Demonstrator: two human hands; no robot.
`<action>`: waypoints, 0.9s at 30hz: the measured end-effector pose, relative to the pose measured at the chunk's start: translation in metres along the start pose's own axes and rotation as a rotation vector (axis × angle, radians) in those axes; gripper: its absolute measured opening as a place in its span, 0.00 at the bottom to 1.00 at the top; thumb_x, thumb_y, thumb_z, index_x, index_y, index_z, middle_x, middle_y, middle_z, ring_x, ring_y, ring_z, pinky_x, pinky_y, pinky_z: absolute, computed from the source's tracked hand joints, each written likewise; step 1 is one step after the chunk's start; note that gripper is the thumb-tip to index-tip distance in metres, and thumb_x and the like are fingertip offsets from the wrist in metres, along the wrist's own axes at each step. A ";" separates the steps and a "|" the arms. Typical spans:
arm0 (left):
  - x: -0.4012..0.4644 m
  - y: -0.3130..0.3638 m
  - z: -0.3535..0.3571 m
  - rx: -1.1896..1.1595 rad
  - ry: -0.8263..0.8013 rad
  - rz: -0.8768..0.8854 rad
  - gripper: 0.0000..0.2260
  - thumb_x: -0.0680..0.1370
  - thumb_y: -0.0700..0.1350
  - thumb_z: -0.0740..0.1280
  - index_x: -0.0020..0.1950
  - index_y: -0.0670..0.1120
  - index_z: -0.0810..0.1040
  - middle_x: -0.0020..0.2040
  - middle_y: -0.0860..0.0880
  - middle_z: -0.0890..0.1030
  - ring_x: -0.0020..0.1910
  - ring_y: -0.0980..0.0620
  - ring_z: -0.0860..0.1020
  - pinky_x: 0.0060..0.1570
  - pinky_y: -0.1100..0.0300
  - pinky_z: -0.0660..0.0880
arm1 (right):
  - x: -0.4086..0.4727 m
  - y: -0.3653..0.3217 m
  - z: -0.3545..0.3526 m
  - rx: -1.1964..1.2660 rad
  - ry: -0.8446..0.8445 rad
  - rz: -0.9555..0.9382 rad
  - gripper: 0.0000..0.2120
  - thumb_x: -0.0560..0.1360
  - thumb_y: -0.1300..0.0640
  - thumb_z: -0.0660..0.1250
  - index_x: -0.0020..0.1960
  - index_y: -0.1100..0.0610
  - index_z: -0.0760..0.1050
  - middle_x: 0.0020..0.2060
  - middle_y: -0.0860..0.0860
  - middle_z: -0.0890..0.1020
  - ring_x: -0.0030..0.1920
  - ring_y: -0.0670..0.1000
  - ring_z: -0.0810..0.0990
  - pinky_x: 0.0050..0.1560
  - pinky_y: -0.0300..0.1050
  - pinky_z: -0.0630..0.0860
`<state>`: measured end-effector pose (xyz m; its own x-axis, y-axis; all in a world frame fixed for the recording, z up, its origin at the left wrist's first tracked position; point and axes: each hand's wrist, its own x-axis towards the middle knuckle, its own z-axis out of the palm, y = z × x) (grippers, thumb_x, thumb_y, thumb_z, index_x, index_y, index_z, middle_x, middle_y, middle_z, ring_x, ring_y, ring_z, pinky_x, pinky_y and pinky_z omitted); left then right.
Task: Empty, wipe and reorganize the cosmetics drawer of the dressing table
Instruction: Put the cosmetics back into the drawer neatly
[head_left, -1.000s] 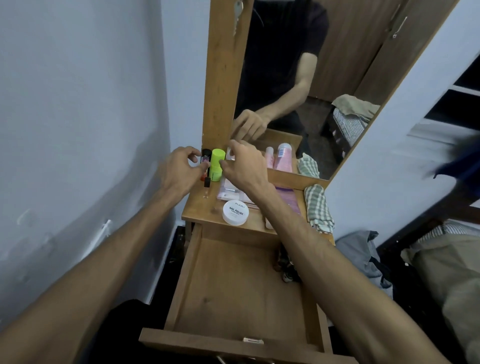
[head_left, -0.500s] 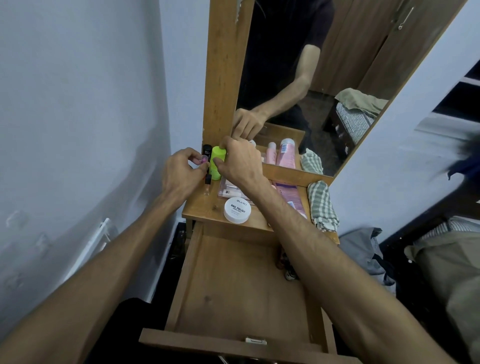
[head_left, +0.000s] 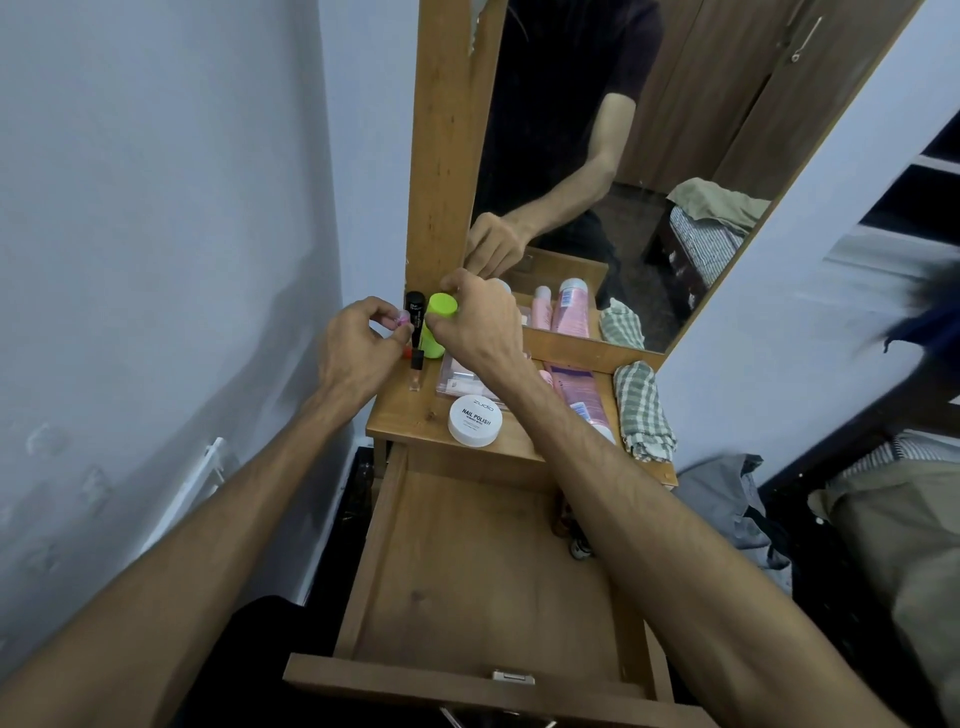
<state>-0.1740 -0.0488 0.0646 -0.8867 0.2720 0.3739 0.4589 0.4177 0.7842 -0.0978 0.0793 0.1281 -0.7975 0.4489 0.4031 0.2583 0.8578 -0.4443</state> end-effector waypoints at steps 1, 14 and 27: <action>-0.001 0.001 -0.001 -0.004 0.017 -0.002 0.07 0.77 0.51 0.73 0.52 0.49 0.84 0.48 0.55 0.84 0.37 0.57 0.79 0.35 0.66 0.70 | -0.001 0.000 -0.002 0.017 0.016 -0.005 0.17 0.71 0.54 0.73 0.59 0.54 0.81 0.46 0.50 0.86 0.46 0.52 0.80 0.42 0.44 0.72; -0.028 0.039 -0.026 -0.198 0.227 0.117 0.06 0.74 0.50 0.73 0.48 0.49 0.82 0.44 0.57 0.83 0.37 0.58 0.81 0.38 0.55 0.83 | -0.039 0.016 -0.082 0.113 0.229 -0.065 0.16 0.70 0.47 0.73 0.55 0.52 0.83 0.43 0.44 0.85 0.41 0.43 0.81 0.43 0.45 0.80; -0.137 0.112 0.000 -0.326 -0.028 0.325 0.07 0.73 0.46 0.72 0.48 0.45 0.80 0.42 0.50 0.82 0.36 0.52 0.81 0.32 0.55 0.80 | -0.146 0.066 -0.141 0.175 0.112 0.007 0.11 0.67 0.47 0.73 0.47 0.50 0.85 0.38 0.42 0.84 0.38 0.43 0.81 0.40 0.48 0.81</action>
<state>-0.0006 -0.0392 0.1014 -0.6956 0.3690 0.6165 0.6672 0.0134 0.7448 0.1122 0.1056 0.1534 -0.7279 0.4878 0.4818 0.1572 0.8027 -0.5752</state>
